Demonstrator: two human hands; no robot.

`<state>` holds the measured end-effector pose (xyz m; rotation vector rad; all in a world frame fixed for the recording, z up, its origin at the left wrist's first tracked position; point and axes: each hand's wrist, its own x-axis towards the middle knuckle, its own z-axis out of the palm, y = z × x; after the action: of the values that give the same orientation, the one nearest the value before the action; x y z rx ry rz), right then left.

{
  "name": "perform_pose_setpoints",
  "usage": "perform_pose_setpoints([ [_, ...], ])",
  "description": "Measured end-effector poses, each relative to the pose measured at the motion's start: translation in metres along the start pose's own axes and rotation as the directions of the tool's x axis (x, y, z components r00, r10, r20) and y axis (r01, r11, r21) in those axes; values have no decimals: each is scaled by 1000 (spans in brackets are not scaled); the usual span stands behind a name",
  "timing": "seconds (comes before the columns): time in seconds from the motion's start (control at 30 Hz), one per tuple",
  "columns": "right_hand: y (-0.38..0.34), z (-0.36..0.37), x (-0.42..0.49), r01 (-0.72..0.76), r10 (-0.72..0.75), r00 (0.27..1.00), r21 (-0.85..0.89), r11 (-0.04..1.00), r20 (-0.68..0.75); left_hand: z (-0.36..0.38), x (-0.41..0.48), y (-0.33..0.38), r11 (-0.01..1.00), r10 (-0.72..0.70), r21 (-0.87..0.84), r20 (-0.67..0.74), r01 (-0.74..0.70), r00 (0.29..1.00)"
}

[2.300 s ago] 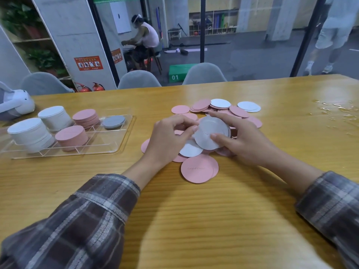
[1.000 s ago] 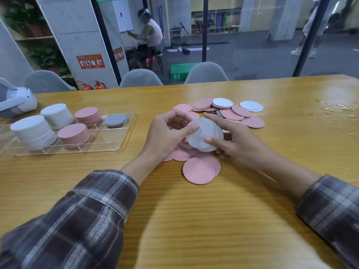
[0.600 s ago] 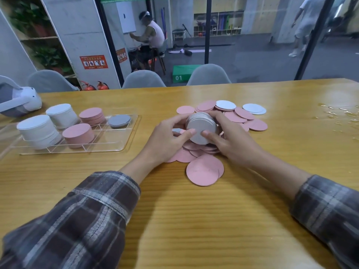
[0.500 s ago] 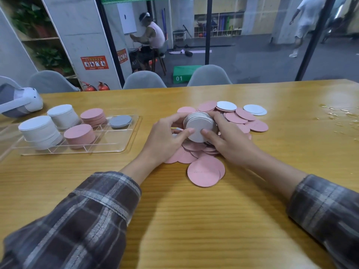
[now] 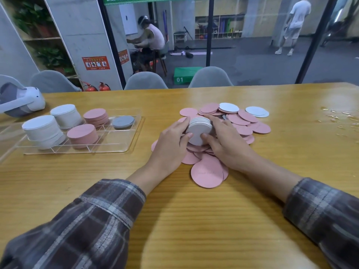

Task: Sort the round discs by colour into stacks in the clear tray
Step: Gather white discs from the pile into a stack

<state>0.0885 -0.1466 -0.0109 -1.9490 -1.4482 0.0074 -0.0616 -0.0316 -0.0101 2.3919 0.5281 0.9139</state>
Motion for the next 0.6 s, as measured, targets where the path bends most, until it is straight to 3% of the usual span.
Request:
perform_pose_setpoints([
  [0.13,-1,-2,-3,-4,12,998,130,992,-67,-5,2,-7,996,-40,-83,3,41,999],
  [0.33,1,1,-4,-18,19,1000,-84,996,5,0,1,-7,997,-76,27,52,74,996],
  [0.6,3,7,-8,-18,26,998,-144,989,49,3,-3,-5,990,-57,133,56,50,997],
])
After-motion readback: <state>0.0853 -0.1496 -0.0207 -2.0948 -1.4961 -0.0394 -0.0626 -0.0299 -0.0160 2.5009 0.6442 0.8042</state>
